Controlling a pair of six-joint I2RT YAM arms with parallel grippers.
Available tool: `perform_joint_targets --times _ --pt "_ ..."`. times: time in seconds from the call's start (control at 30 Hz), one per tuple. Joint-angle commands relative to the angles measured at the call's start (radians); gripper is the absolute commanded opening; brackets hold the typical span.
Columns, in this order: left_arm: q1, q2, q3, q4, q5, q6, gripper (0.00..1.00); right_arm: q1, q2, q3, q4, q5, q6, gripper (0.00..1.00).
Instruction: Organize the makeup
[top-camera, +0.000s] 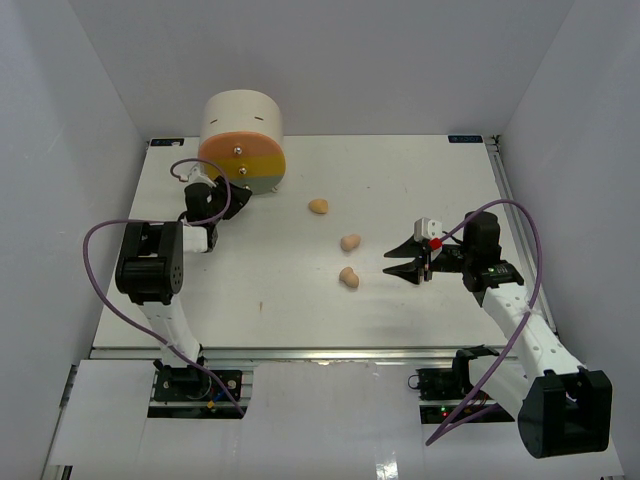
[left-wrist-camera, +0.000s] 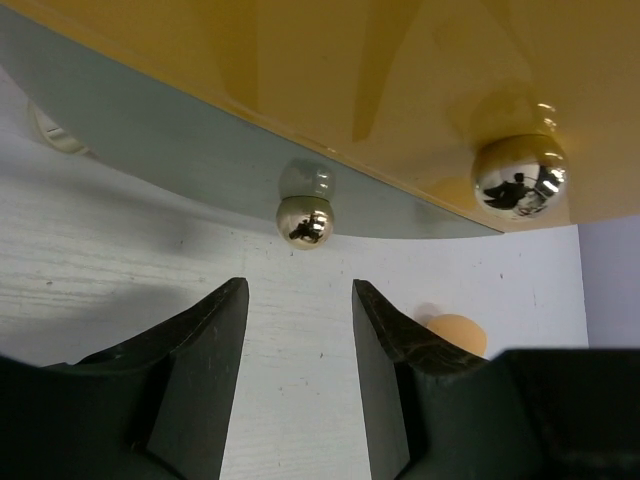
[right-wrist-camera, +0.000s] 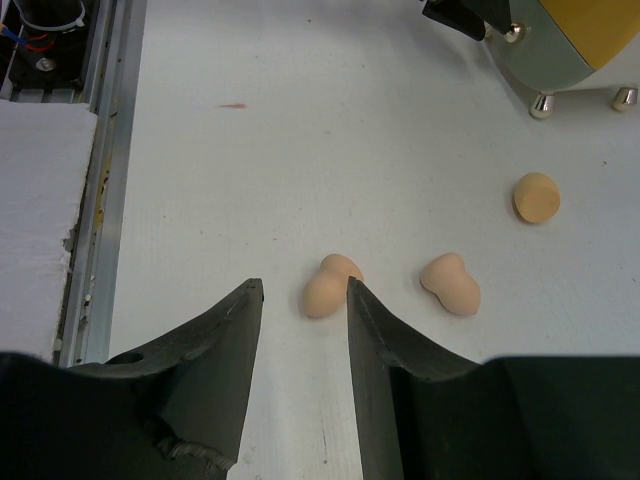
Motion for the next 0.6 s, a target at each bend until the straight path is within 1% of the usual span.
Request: perform_joint_targets --times 0.0,0.33,0.57 --pt "0.004 0.018 0.034 0.051 -0.031 -0.044 0.56 -0.007 0.004 0.036 0.033 -0.020 0.006 0.46" --pt "0.004 0.063 0.082 0.061 -0.046 -0.094 0.53 -0.009 0.010 0.036 0.033 -0.019 0.006 0.46" --pt "0.007 0.076 0.094 0.080 -0.023 -0.115 0.53 -0.010 0.012 0.036 0.033 -0.018 0.006 0.46"
